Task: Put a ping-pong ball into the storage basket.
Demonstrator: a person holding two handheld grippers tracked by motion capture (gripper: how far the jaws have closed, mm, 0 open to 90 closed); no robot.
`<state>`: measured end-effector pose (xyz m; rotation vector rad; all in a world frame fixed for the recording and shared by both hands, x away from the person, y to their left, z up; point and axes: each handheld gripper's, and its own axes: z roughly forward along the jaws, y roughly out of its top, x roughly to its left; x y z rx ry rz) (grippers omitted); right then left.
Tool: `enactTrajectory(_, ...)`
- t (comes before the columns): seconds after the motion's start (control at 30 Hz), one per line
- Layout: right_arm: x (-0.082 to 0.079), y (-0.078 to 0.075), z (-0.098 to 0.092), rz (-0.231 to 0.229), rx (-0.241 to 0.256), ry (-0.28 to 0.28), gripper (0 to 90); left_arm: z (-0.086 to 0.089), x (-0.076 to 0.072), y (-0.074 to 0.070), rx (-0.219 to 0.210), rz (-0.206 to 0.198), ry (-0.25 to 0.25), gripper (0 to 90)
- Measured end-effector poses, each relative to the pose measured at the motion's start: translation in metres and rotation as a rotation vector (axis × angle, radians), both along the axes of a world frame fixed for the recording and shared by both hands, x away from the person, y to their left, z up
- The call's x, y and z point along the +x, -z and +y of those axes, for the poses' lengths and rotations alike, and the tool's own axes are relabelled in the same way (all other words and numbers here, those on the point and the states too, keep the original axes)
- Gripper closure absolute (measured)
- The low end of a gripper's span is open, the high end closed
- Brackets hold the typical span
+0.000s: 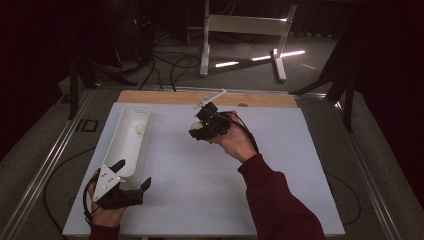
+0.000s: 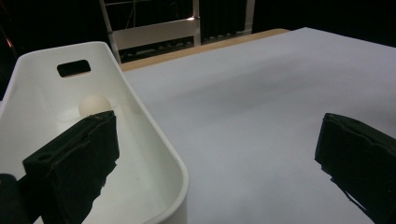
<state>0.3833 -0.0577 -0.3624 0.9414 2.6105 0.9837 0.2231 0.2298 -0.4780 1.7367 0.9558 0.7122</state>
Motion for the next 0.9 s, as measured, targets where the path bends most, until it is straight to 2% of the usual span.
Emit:
enactTrajectory(0.63, 0.003, -0.004, 0.015, -0.005, -0.003, -0.023, 50.3, 0.000, 0.000, 0.000, -0.002, -0.001, -0.001, 0.2)
enactTrajectory(0.9, 0.006, -0.005, 0.020, 0.000, 0.014, -0.030, 50.4, 0.000, 0.000, 0.000, -0.002, 0.000, 0.000, 0.2)
